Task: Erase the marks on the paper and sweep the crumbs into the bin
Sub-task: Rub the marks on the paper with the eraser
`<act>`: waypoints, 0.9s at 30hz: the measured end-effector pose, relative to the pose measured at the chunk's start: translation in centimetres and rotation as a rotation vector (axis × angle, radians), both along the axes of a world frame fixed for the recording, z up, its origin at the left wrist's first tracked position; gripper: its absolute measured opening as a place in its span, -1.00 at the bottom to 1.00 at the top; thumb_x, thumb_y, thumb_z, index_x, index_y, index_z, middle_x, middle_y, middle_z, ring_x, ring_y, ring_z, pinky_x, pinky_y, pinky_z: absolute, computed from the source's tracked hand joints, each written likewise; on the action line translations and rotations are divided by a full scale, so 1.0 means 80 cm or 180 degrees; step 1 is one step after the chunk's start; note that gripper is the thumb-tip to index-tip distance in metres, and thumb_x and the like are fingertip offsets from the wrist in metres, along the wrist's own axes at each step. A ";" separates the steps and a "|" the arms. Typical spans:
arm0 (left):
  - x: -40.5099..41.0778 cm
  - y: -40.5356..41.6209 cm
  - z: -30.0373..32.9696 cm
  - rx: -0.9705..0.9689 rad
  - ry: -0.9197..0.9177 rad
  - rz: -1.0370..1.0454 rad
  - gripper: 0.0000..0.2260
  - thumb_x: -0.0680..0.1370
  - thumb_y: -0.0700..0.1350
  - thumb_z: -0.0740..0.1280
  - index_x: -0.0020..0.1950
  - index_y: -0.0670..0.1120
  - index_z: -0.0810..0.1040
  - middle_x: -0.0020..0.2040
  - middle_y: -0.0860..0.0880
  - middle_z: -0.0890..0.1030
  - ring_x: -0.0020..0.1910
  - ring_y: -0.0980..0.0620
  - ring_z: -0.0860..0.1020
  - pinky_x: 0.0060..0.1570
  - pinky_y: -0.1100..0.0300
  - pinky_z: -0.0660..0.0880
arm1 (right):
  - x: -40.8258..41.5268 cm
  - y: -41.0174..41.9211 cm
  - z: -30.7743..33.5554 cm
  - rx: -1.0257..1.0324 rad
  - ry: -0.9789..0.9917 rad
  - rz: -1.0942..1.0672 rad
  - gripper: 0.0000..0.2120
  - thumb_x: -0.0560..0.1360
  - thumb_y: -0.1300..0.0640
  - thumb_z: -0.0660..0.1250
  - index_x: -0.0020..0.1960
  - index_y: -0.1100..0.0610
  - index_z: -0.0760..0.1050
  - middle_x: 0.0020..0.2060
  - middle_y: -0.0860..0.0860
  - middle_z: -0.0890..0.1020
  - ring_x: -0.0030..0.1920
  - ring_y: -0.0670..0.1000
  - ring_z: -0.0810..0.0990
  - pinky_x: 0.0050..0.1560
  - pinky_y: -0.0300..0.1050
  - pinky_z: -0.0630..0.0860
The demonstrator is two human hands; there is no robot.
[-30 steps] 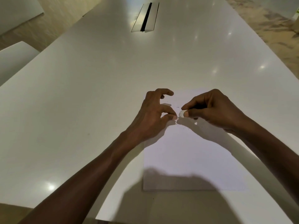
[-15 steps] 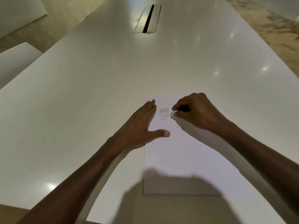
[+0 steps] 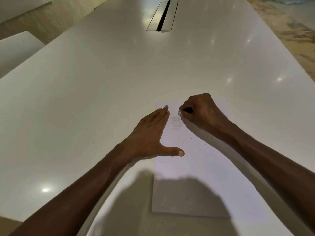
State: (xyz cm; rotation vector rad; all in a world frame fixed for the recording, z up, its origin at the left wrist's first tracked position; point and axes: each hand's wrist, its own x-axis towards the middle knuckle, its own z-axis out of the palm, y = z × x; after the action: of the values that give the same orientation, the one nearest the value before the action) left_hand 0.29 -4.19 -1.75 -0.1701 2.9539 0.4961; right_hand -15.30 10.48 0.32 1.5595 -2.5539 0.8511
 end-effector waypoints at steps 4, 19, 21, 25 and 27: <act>0.000 0.002 0.004 -0.0046 -0.0021 -0.0009 0.19 0.30 0.59 0.20 0.61 -0.07 -0.27 0.60 0.09 -0.31 0.57 0.16 -0.26 0.53 0.16 -0.19 | -0.003 -0.002 0.006 -0.0013 0.0126 0.0153 -0.88 0.43 0.27 0.39 -0.25 0.21 0.68 -0.31 0.04 0.71 -0.33 -0.06 0.60 -0.28 -0.30 0.43; -0.002 0.003 0.007 -0.0108 -0.0157 -0.0032 0.18 0.31 0.59 0.18 0.60 -0.09 -0.29 0.60 0.06 -0.33 0.57 0.10 -0.28 0.55 0.09 -0.19 | -0.006 -0.015 0.001 0.0025 0.0255 0.0244 -0.88 0.43 0.28 0.38 -0.22 0.21 0.70 -0.26 0.07 0.74 -0.30 0.02 0.67 -0.23 -0.26 0.48; -0.002 0.003 0.008 -0.0103 -0.0168 -0.0036 0.18 0.31 0.59 0.18 0.60 -0.09 -0.30 0.60 0.06 -0.33 0.57 0.10 -0.29 0.54 0.10 -0.20 | -0.006 -0.015 0.002 0.0031 0.0233 0.0233 -0.87 0.43 0.28 0.38 -0.25 0.22 0.69 -0.29 0.07 0.73 -0.33 0.03 0.66 -0.26 -0.20 0.52; -0.003 0.003 0.008 -0.0102 -0.0192 -0.0059 0.19 0.30 0.60 0.18 0.60 -0.08 -0.30 0.59 0.07 -0.34 0.57 0.11 -0.30 0.55 0.09 -0.19 | 0.020 0.013 0.005 0.0093 0.0188 0.0320 -0.88 0.42 0.27 0.39 -0.23 0.19 0.70 -0.32 0.04 0.71 -0.35 0.00 0.64 -0.26 -0.13 0.56; -0.004 0.003 0.007 -0.0107 -0.0195 -0.0052 0.19 0.31 0.59 0.19 0.60 -0.09 -0.30 0.59 0.07 -0.35 0.57 0.10 -0.29 0.55 0.08 -0.19 | 0.034 0.027 0.005 0.0161 0.0122 0.0358 -0.88 0.41 0.27 0.38 -0.22 0.17 0.70 -0.35 0.04 0.70 -0.36 0.00 0.62 -0.28 -0.14 0.55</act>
State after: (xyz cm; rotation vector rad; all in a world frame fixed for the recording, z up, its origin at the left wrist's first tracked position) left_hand -0.02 -3.94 -1.16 -0.1616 2.9028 0.4315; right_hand -12.57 12.60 0.71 1.7308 -2.5012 0.7635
